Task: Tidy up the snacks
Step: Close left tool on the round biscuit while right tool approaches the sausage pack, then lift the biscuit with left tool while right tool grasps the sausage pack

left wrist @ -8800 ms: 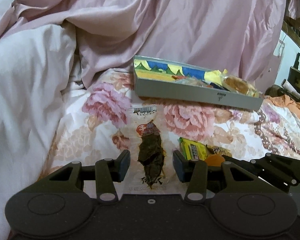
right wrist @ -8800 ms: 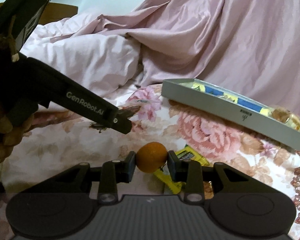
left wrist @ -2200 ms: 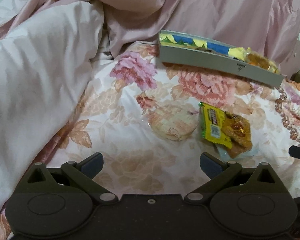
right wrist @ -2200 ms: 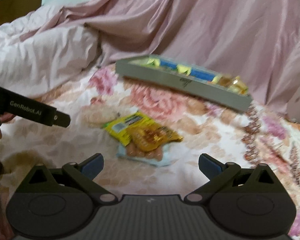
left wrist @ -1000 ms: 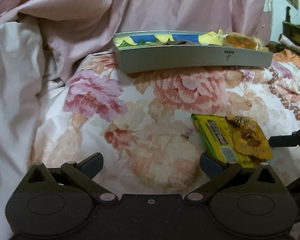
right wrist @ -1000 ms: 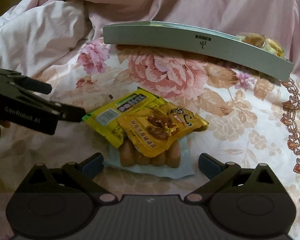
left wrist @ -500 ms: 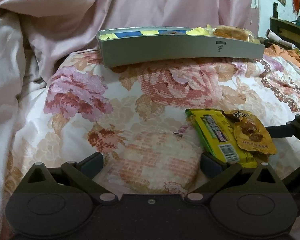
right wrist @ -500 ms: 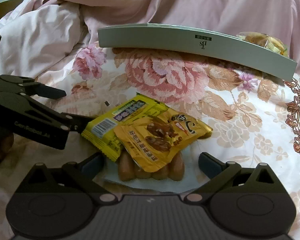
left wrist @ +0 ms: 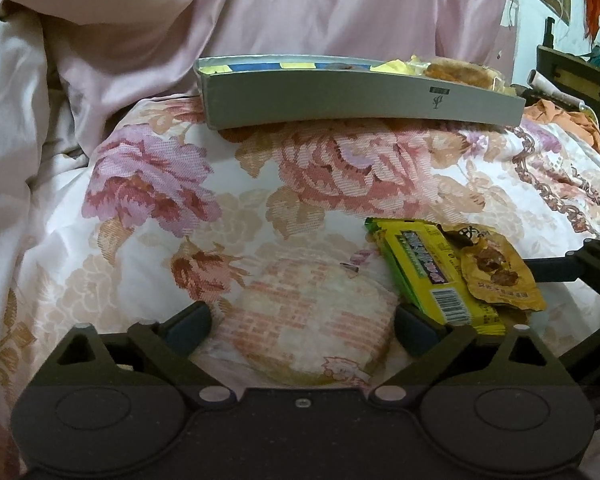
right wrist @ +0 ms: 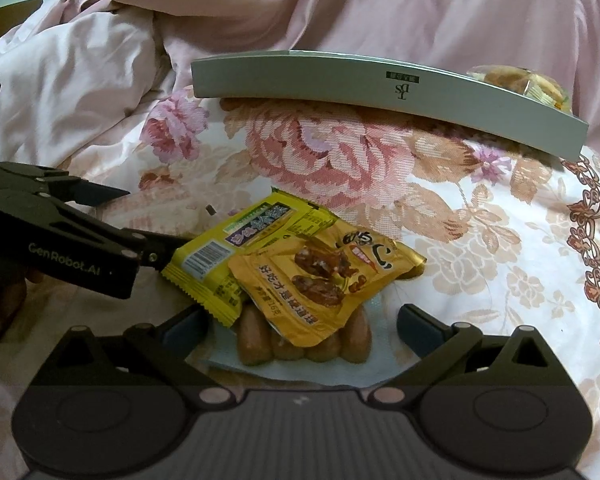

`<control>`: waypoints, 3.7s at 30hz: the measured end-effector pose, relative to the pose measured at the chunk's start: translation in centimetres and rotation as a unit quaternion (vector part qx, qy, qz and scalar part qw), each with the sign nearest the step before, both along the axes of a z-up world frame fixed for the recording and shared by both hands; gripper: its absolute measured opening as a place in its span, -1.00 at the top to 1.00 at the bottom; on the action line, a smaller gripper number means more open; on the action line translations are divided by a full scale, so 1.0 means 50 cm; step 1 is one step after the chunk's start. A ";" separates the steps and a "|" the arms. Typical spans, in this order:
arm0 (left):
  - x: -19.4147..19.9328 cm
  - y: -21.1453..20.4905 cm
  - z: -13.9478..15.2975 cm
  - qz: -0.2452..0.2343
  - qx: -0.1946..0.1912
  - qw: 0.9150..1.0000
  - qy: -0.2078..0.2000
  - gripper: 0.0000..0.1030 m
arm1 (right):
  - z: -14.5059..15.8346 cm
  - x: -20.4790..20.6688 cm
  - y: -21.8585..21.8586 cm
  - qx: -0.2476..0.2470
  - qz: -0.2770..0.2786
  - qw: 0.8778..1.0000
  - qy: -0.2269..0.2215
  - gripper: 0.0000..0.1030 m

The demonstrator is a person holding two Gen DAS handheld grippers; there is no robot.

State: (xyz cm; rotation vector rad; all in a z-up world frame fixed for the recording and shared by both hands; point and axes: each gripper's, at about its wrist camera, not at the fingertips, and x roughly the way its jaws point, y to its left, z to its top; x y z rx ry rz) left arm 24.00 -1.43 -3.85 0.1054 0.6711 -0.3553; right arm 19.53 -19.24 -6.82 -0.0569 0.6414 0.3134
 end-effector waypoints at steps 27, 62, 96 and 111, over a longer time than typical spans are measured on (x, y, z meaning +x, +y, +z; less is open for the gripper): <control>-0.056 -0.037 0.030 0.065 -0.002 0.997 0.051 -0.49 | 0.011 -0.021 0.013 0.019 0.002 1.000 0.019 -0.77; -0.200 0.013 0.084 0.186 -0.092 0.978 0.023 -0.48 | 0.042 -0.117 0.035 0.009 0.074 0.997 0.004 -0.67; -0.210 0.022 0.095 0.205 -0.096 0.974 -0.018 -0.48 | 0.060 -0.149 0.055 -0.030 0.103 0.991 -0.079 -0.67; -0.186 0.017 0.157 0.220 -0.094 0.969 -0.066 -0.48 | 0.100 -0.131 0.045 -0.055 0.083 0.981 -0.164 -0.67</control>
